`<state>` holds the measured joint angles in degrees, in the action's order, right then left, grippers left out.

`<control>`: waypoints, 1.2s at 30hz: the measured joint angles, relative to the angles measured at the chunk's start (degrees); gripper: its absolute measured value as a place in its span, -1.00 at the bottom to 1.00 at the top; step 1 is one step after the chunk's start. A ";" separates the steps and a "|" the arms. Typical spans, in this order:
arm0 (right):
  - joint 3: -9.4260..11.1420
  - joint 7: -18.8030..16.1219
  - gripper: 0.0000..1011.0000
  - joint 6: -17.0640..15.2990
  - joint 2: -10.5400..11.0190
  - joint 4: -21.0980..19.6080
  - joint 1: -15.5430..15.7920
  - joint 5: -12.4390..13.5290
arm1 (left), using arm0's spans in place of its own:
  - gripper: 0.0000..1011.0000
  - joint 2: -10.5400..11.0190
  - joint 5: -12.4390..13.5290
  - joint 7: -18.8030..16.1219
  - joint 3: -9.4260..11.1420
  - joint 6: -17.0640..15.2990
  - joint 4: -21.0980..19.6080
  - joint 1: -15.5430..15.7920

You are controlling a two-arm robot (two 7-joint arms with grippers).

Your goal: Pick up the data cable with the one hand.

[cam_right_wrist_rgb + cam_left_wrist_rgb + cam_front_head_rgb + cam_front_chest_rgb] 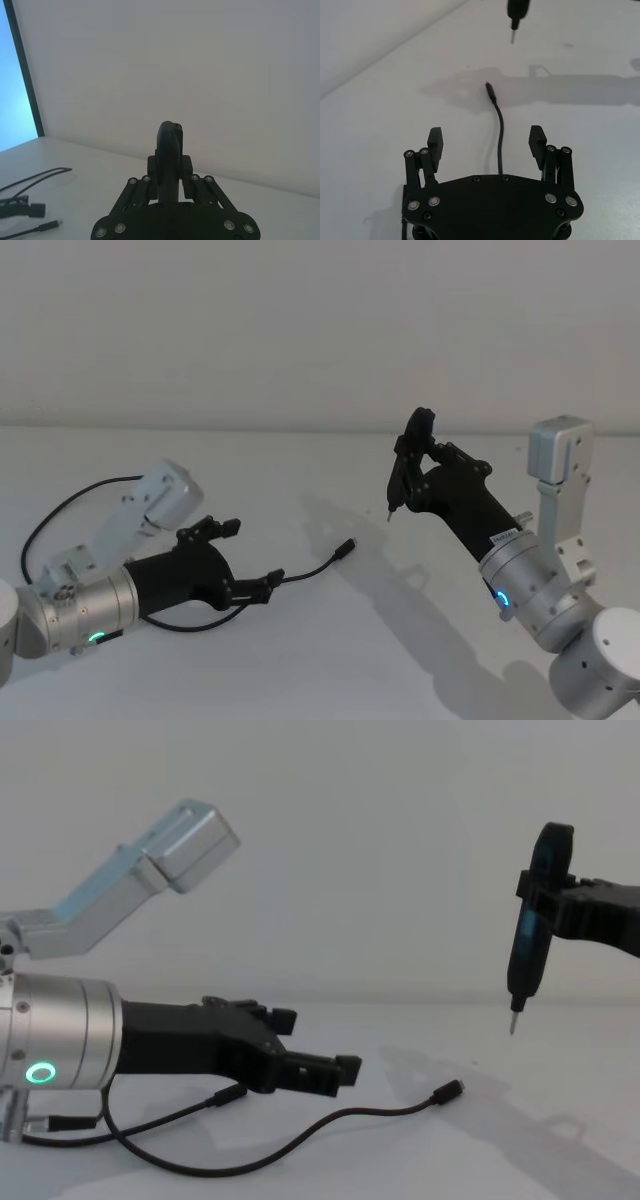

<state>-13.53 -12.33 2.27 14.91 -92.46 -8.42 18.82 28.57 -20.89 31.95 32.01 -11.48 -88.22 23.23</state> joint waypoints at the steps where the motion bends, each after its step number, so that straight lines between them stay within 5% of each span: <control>1: 0.01 -0.06 -0.46 -0.02 -0.06 0.04 -0.05 0.01 | 0.98 0.03 0.00 0.34 0.28 -0.16 0.23 0.34; 19: 0.69 -1.74 -0.46 -0.35 -1.13 0.69 -0.43 0.75 | 0.98 -1.22 1.05 3.52 4.25 -2.96 4.93 5.33; 36: 1.33 -2.62 -0.46 -0.21 -1.23 1.20 -0.08 2.14 | 0.98 -2.35 1.74 3.73 6.23 -5.17 7.55 6.83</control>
<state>-12.21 -14.95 2.06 13.68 -91.26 -8.50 20.96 26.22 -19.15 35.68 38.24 -16.66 -80.68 30.07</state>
